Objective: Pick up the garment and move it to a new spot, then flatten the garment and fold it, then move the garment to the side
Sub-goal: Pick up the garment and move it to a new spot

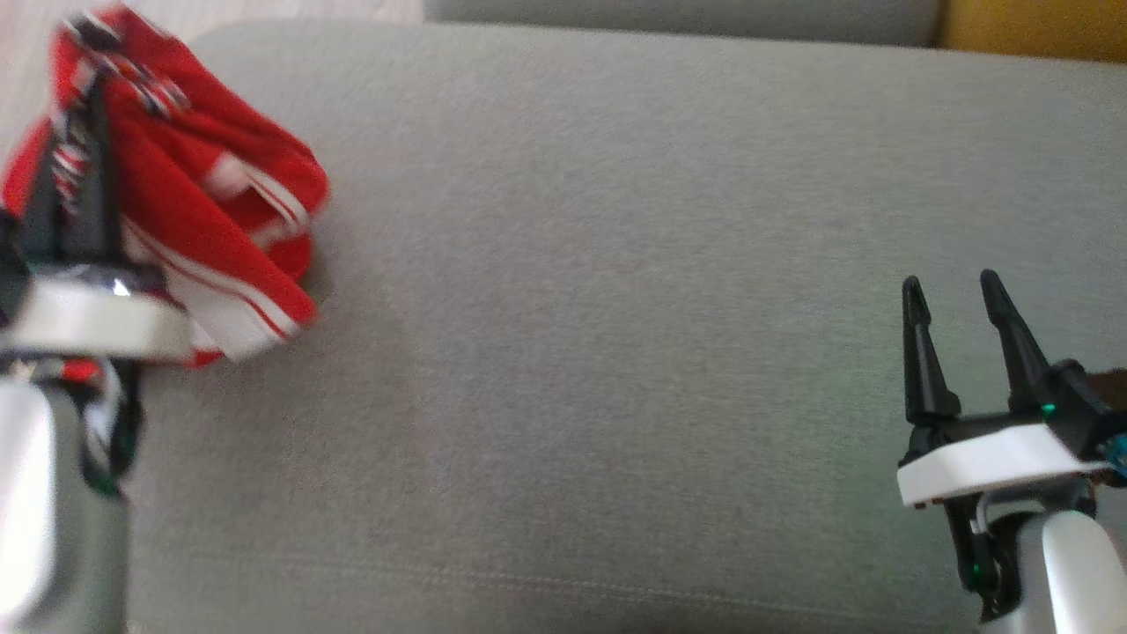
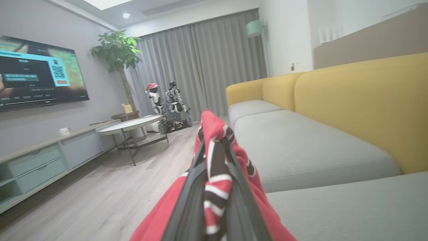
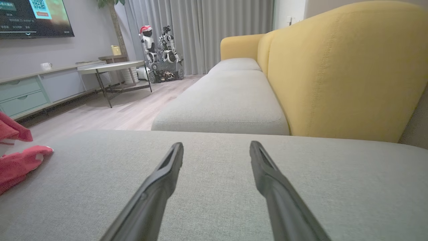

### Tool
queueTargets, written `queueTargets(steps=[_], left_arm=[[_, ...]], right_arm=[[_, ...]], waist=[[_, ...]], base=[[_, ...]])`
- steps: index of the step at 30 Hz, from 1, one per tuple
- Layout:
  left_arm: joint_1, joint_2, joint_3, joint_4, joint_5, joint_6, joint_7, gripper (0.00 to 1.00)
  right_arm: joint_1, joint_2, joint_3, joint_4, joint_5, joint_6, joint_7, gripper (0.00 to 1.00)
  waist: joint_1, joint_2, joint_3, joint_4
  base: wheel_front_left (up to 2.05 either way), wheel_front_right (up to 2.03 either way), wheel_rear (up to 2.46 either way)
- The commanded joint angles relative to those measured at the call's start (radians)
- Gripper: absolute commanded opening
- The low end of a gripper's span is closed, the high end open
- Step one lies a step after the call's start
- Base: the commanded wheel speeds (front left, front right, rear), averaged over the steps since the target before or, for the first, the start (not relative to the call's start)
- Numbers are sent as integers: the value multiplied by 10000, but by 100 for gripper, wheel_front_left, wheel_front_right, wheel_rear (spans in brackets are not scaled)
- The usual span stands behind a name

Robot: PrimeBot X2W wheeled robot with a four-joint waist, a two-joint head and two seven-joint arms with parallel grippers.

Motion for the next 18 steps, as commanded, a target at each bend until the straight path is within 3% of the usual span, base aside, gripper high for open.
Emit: queueTargets(steps=[1,5,9,13,18], left_arm=[[143,230,266,-1155,-21,126,242,0],[1077,-118,-340,-2833,0,97,816,0],[1327,-702,-1233,-3464,-61,-26,1037,0],[1122,-1345,-2112,-3128,-144,-176,1014,0],[396,-2010,-3049,-1750,-220,-408,853,0]], right_arm=[[-82,11,153,-471,83,-7,3,100],[134,30,63,-752,143,-7,138,100],[85,34,186,-986,353,-7,210,100],[-92,35,410,-1132,485,-7,204,100],[-392,36,695,-1196,639,-7,115,100]], waist=[[0,0,-382,-439],[0,0,-357,-803],[0,0,-141,-1414],[0,0,198,-2168],[0,0,781,-3237]], base=[[0,0,0],[0,0,0],[0,0,0],[0,0,0],[0,0,0]])
